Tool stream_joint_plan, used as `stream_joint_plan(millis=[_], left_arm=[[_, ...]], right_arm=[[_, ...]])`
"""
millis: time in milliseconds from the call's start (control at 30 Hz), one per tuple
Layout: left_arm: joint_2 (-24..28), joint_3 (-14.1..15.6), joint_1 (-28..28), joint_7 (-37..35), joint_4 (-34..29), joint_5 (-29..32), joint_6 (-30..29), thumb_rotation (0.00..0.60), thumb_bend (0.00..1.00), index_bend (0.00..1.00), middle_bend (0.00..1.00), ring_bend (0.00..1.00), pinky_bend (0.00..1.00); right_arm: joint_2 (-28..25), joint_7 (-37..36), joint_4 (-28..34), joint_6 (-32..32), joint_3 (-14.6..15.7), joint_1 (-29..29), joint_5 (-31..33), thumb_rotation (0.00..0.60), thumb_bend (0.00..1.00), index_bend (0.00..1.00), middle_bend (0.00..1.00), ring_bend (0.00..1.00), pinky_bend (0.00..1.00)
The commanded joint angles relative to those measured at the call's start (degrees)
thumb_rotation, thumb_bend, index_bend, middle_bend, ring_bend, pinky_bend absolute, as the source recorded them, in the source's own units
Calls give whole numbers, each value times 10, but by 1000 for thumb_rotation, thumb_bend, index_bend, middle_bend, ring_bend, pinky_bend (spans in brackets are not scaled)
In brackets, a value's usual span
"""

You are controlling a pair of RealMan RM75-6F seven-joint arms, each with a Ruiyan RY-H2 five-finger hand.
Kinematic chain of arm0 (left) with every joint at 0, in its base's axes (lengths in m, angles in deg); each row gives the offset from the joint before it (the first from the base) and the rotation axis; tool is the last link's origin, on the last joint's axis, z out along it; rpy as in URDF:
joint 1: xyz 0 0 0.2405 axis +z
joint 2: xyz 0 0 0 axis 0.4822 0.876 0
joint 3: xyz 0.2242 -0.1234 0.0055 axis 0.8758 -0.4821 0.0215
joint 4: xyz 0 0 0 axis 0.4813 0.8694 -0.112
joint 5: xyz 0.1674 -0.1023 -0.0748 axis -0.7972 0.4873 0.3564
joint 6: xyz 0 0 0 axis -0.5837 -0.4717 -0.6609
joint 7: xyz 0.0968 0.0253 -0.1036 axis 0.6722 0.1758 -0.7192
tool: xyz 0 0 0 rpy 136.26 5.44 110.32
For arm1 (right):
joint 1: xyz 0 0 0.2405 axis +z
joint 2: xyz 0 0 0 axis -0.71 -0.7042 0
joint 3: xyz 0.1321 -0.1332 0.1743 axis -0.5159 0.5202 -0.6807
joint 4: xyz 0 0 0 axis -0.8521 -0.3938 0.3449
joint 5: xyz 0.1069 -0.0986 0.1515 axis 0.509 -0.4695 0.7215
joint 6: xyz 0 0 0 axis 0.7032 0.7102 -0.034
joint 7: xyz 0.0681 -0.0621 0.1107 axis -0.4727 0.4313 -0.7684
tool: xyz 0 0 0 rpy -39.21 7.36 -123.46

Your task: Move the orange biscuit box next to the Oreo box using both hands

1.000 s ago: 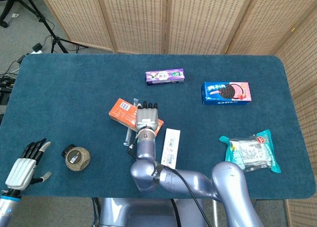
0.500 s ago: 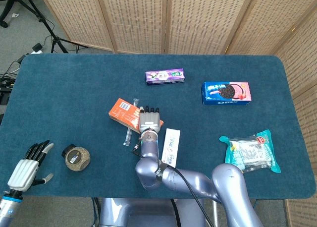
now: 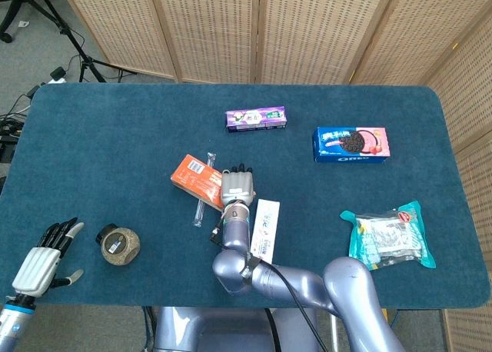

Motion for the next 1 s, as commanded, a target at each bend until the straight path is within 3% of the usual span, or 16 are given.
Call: stream_joint_plan(millis=[33,433,1000], left_arm=[[1,0,0,-1,-1,1,1,600,206,2,0,0,0],[2,1,-1,-4,-5,4,9,600,208,2,0,0,0],[3,3,-2,-7,-9,8,20,600,209,2,0,0,0]], right_arm=[[9,-25,-8,11,17,-2,-38,600,232,442,216,83,205],[0,-24,17,32,12,-14,-57,600,234,459,241,116,229],[-60,-9,116,96,-1,-36,-82,600,245,494,239,120,229]])
